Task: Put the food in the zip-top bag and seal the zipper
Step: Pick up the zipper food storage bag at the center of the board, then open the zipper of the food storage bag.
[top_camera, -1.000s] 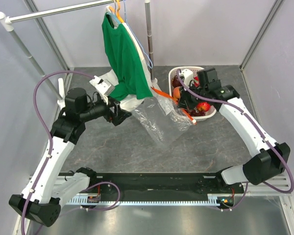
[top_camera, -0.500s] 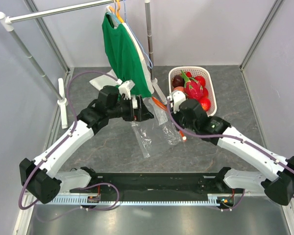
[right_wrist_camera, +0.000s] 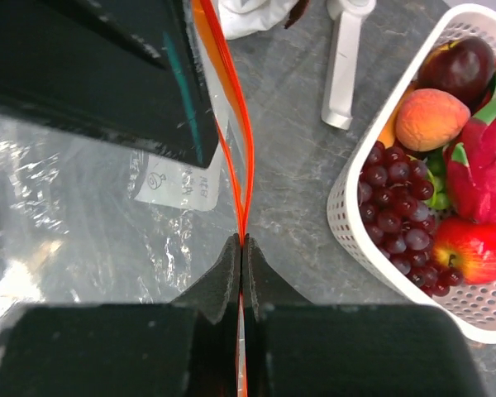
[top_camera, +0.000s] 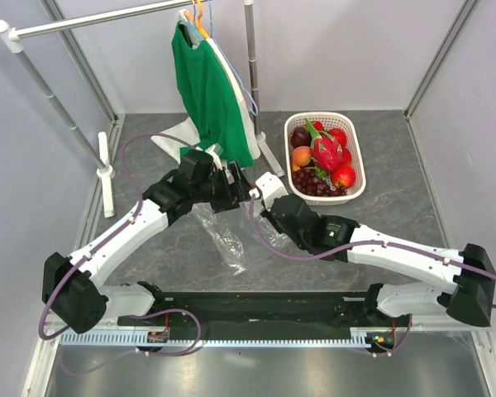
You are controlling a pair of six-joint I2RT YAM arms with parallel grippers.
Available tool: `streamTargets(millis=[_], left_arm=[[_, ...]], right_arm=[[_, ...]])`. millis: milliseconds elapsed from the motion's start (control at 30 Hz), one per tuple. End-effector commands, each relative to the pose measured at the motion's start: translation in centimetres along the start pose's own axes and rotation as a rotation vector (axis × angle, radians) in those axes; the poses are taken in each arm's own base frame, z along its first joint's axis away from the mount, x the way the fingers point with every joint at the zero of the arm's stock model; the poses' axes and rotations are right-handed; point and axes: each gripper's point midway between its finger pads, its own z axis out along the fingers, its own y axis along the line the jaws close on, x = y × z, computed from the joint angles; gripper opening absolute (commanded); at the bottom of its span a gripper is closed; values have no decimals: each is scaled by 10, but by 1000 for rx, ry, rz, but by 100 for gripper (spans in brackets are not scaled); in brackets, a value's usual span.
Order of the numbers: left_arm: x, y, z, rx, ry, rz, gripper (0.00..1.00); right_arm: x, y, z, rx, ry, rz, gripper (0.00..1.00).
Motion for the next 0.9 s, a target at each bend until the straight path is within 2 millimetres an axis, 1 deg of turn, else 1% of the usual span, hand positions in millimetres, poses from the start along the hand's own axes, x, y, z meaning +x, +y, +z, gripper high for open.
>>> streamTargets(millis=[0,33,100,133,200,267,367,400,467,567,600,667,700,767,800,833,867], left_arm=[[-5,-5,-3,3,-37,-60,86],[-7,-5,-4,0,-45,-67,85],[-10,-5,-3,-10,-57,-86,83],[-10,-3,-2,-21,-52,-98,82],[-9,-1,1,-34,-39,-128,82],[-5,3,4,-44,-24,-146,82],[-2,9,10,-67,-8,-173,79],[-1,11,11,-76,-3,-180,74],[-1,14,14,-89,4,-195,70],[1,14,17,-86,28,-177,57],[1,14,17,-85,29,-168,47],[1,17,17,-93,28,-159,37],[1,19,16,-93,29,-160,29],[1,20,16,-91,32,-158,21],[1,22,16,-94,34,-156,13],[-1,20,14,-86,30,-149,8],[-2,20,13,-82,30,-122,3]], right_arm=[[-11,-9,9,92,-20,1,0],[-14,-9,9,90,-22,11,0],[-15,-1,9,61,-27,7,0],[-12,2,9,52,-24,-3,0],[-13,8,8,36,-42,-17,0],[-10,8,10,41,-37,-20,0],[-12,9,10,39,-44,-44,0],[-12,12,10,31,-46,-50,0],[-14,15,10,21,-50,-59,0],[-15,17,9,10,-55,-60,0],[-15,19,8,-3,-57,-61,0],[-12,22,6,-32,-52,-70,0],[-11,28,5,-70,-51,-73,0],[-7,32,4,-98,-43,-77,0],[-4,34,3,-110,-37,-82,0],[-2,36,3,-127,-31,-89,6],[-1,37,2,-130,-23,-93,16]])
